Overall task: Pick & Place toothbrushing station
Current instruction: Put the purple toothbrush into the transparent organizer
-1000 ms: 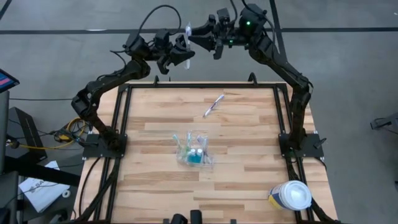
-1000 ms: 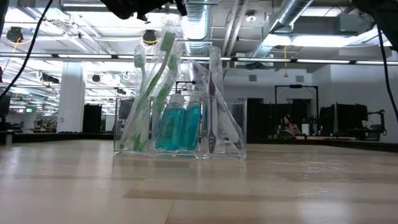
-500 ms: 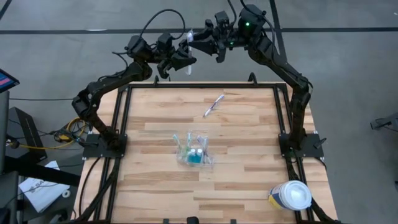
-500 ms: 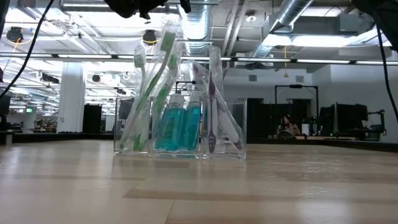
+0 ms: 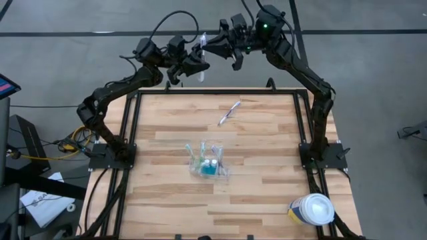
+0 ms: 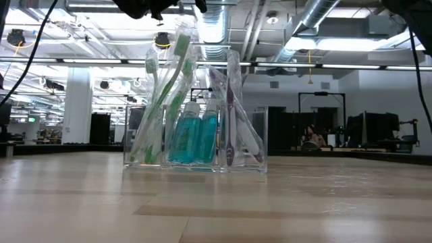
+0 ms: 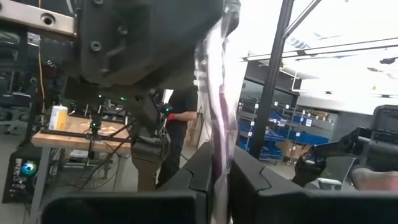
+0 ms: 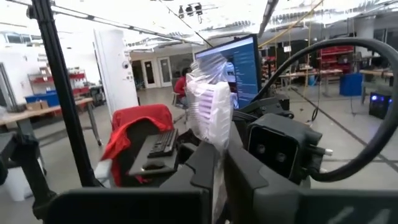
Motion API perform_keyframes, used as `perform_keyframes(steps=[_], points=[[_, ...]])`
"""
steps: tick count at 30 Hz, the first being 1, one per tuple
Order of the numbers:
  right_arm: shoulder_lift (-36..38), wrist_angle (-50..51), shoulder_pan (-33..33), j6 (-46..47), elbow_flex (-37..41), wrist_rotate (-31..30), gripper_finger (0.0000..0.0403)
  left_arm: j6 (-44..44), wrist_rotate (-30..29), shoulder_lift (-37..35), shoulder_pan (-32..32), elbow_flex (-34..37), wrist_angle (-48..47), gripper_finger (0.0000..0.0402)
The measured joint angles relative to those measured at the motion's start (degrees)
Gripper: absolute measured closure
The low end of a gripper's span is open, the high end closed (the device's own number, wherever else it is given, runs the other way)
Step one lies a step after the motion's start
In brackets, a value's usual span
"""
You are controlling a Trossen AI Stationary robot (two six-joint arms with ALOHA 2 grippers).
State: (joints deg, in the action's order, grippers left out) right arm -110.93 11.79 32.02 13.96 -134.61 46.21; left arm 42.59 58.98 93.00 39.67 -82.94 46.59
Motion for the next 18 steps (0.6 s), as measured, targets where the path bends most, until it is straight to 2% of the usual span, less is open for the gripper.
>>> perform_keyframes(steps=[11, 18], points=[[-0.02, -0.34, 1.72, -1.79, 0.09, 3.54, 0.0399, 2.25, 4.04, -0.17, 0.71, 0.02, -0.2, 0.0348], [2.29, 2.57, 6.95, -3.19, 0.02, 6.29, 0.0401, 2.41, 4.98, -0.17, 7.15, 0.11, -0.57, 0.0303]])
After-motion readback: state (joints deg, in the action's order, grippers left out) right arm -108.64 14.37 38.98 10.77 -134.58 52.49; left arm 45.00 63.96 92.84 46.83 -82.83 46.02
